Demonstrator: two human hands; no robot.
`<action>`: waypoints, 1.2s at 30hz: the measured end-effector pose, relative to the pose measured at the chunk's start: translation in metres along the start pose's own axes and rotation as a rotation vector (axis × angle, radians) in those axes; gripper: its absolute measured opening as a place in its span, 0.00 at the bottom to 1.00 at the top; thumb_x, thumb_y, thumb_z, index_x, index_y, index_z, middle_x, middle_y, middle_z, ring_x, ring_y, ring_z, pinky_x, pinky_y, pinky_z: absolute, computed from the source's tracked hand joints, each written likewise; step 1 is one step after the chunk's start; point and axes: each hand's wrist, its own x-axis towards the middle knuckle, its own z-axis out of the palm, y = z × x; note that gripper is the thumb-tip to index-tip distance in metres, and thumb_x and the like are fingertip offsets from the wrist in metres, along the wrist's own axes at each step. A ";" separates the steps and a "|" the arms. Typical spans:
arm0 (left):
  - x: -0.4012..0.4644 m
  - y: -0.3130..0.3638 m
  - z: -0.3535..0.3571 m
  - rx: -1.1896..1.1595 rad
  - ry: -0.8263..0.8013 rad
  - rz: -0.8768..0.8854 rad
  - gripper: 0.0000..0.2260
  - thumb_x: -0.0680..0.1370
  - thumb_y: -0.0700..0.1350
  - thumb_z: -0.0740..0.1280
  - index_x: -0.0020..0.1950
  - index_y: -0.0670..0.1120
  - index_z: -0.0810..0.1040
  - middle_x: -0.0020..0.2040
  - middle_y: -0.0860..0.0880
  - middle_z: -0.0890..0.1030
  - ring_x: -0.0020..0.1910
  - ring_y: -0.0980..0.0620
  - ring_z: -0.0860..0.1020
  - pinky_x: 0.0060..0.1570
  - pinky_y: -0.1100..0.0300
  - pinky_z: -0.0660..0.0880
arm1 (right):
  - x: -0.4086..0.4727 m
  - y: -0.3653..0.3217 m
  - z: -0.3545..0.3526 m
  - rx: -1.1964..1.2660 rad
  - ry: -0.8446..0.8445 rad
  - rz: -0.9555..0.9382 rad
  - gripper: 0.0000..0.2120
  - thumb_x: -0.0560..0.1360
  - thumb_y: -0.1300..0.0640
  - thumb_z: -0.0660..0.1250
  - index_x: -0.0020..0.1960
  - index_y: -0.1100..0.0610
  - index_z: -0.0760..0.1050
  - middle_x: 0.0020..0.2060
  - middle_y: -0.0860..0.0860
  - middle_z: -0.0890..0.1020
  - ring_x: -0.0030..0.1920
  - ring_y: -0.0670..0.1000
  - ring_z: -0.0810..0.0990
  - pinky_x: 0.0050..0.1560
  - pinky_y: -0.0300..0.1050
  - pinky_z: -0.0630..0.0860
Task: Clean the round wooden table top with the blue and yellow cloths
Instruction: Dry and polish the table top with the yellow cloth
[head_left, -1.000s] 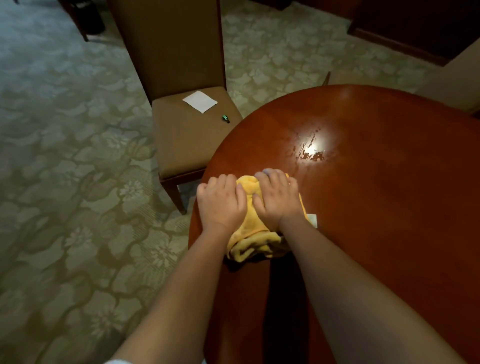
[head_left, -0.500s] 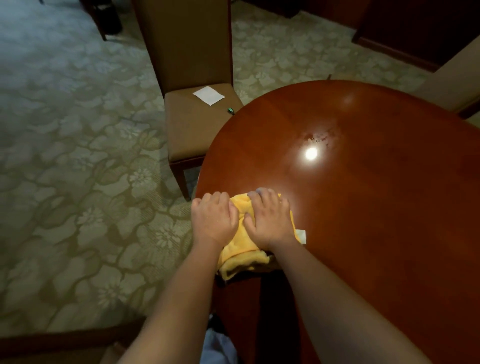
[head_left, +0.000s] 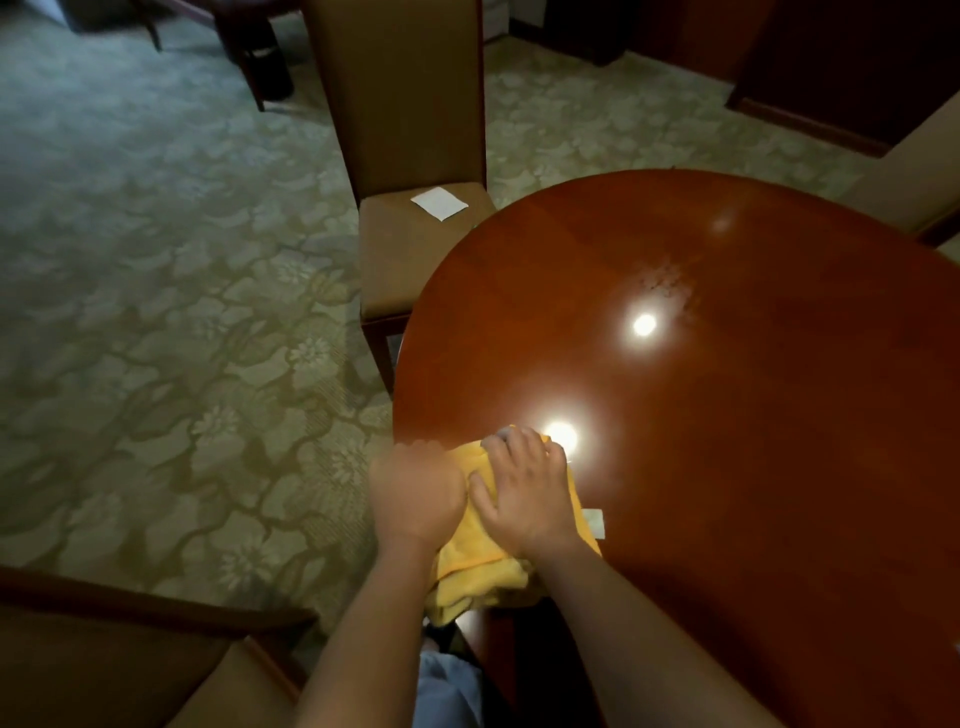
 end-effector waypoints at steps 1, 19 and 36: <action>0.002 -0.001 0.003 -0.002 0.003 -0.005 0.12 0.70 0.46 0.55 0.30 0.44 0.71 0.27 0.48 0.71 0.27 0.46 0.70 0.32 0.58 0.63 | 0.003 0.000 0.002 -0.007 0.018 -0.005 0.16 0.72 0.44 0.56 0.51 0.53 0.74 0.49 0.48 0.77 0.53 0.53 0.74 0.53 0.53 0.68; 0.148 -0.034 0.059 -0.103 -0.005 -0.180 0.15 0.73 0.46 0.53 0.35 0.41 0.75 0.32 0.43 0.76 0.32 0.42 0.74 0.35 0.51 0.72 | 0.169 0.017 0.038 0.024 0.179 -0.011 0.15 0.72 0.47 0.56 0.42 0.56 0.76 0.38 0.52 0.77 0.39 0.57 0.76 0.38 0.48 0.66; 0.177 -0.039 0.056 -0.103 -0.055 -0.041 0.15 0.71 0.46 0.54 0.32 0.41 0.75 0.29 0.44 0.75 0.30 0.43 0.74 0.30 0.54 0.71 | 0.180 0.015 0.037 0.126 0.261 0.190 0.14 0.73 0.53 0.52 0.41 0.57 0.74 0.36 0.52 0.77 0.37 0.57 0.75 0.38 0.47 0.65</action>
